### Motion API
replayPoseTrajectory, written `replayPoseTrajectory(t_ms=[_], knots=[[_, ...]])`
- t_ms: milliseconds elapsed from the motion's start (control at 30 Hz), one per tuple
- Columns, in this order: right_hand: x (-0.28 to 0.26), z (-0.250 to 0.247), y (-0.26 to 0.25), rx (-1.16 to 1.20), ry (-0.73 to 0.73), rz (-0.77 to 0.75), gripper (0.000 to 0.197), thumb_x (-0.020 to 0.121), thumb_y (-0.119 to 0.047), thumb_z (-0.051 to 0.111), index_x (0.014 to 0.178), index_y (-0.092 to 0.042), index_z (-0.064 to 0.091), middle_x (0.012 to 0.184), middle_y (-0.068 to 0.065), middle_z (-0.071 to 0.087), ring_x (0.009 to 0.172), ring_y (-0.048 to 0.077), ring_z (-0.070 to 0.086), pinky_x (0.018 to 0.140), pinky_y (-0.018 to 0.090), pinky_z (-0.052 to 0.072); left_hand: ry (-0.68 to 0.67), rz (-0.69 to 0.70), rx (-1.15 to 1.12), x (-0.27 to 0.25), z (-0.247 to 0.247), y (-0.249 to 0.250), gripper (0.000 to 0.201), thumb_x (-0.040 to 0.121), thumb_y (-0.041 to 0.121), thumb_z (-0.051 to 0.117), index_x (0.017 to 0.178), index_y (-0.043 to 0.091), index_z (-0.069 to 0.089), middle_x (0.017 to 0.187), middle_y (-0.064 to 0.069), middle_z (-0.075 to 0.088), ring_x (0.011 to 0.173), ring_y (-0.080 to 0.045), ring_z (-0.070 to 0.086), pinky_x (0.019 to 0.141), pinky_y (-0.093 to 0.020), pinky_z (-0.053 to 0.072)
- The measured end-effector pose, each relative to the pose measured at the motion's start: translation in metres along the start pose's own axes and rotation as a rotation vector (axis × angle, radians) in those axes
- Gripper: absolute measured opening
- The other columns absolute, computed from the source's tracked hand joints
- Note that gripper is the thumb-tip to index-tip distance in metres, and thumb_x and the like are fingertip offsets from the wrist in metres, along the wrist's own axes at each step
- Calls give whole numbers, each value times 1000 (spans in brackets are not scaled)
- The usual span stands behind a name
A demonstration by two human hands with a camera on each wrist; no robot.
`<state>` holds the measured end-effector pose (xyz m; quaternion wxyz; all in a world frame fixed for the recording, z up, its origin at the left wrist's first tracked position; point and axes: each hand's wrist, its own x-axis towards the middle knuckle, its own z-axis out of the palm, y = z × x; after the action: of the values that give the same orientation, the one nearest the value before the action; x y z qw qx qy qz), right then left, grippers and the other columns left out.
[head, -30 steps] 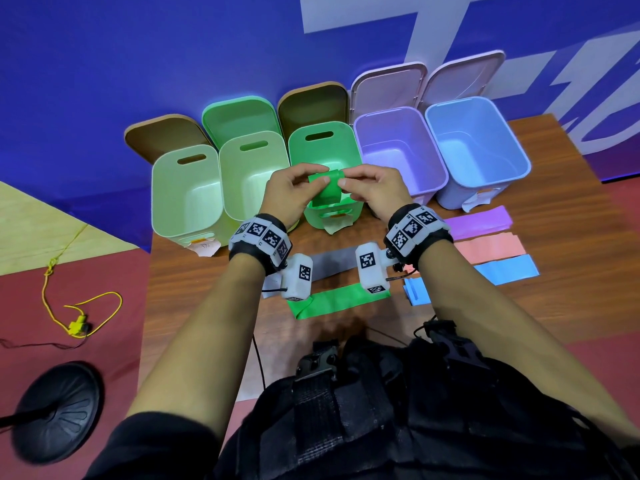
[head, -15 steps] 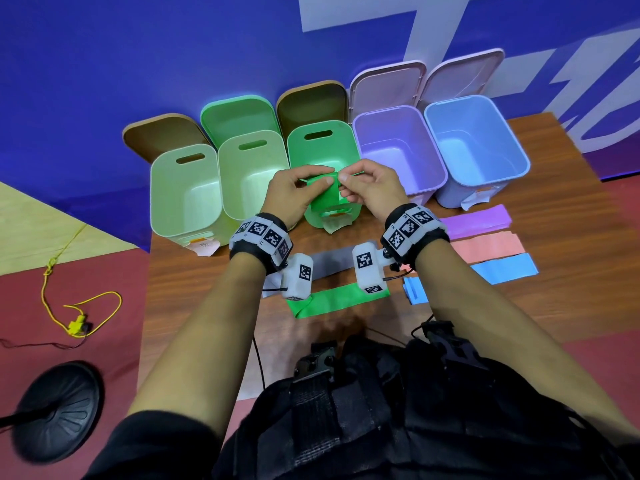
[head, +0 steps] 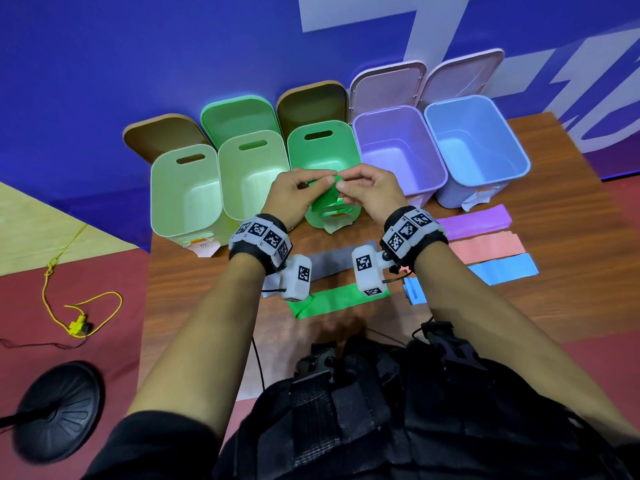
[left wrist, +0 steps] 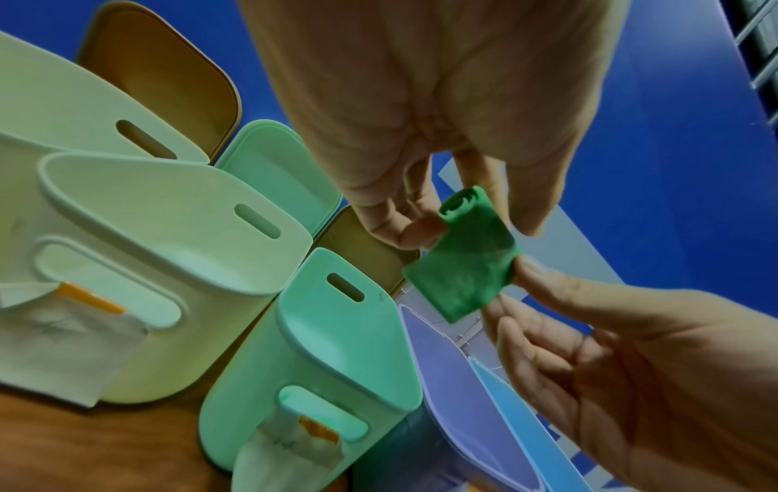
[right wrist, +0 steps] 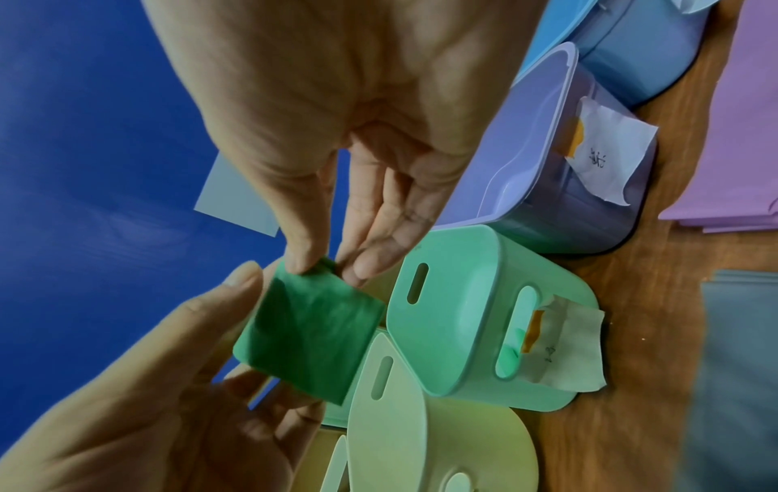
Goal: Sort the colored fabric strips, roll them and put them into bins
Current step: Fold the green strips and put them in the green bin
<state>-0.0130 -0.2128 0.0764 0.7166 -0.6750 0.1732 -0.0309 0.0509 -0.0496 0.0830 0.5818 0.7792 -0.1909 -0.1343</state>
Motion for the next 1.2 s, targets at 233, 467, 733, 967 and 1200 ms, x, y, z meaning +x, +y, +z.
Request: replayPoseTrajectory(t_ms=[233, 467, 733, 967, 1200], knots=[[-3, -2, 0, -91, -2, 7, 27, 90, -13, 72, 116, -10, 71, 94, 1, 72, 83, 5, 67, 77, 17, 54, -21, 12, 126, 0, 1, -2, 28, 94, 13, 62, 117, 27, 71, 92, 3, 56, 80, -3, 53, 78, -13, 40], [-1, -1, -3, -100, 47, -2, 8, 89, -14, 74, 96, -14, 70, 82, -1, 69, 76, 8, 66, 76, 23, 55, 33, -27, 15, -3, 2, 5, 22, 86, 5, 73, 104, 11, 61, 90, 1, 58, 57, 4, 51, 66, -14, 46], [2, -2, -4, -108, 44, 14, 17, 94, -30, 68, 91, -13, 71, 86, 3, 70, 78, 14, 71, 78, 30, 58, 39, -79, 61, 0, -1, 1, 23, 83, 20, 79, 102, 15, 68, 64, 2, 61, 54, -3, 54, 61, -19, 45], [4, 0, -6, -32, 7, 16, 13, 93, -10, 67, 106, -9, 70, 88, 6, 70, 79, 15, 69, 79, 25, 58, 43, -109, -1, 0, 2, 1, 29, 81, 22, 81, 107, 20, 67, 70, 0, 49, 62, -12, 48, 68, -27, 48], [4, -1, -4, -56, 14, 38, 14, 97, -22, 64, 100, -11, 71, 90, 12, 72, 71, 10, 68, 76, 25, 58, 59, -91, 61, 4, 1, -5, 24, 80, 22, 81, 99, 21, 67, 81, 6, 54, 69, -3, 53, 76, -20, 49]])
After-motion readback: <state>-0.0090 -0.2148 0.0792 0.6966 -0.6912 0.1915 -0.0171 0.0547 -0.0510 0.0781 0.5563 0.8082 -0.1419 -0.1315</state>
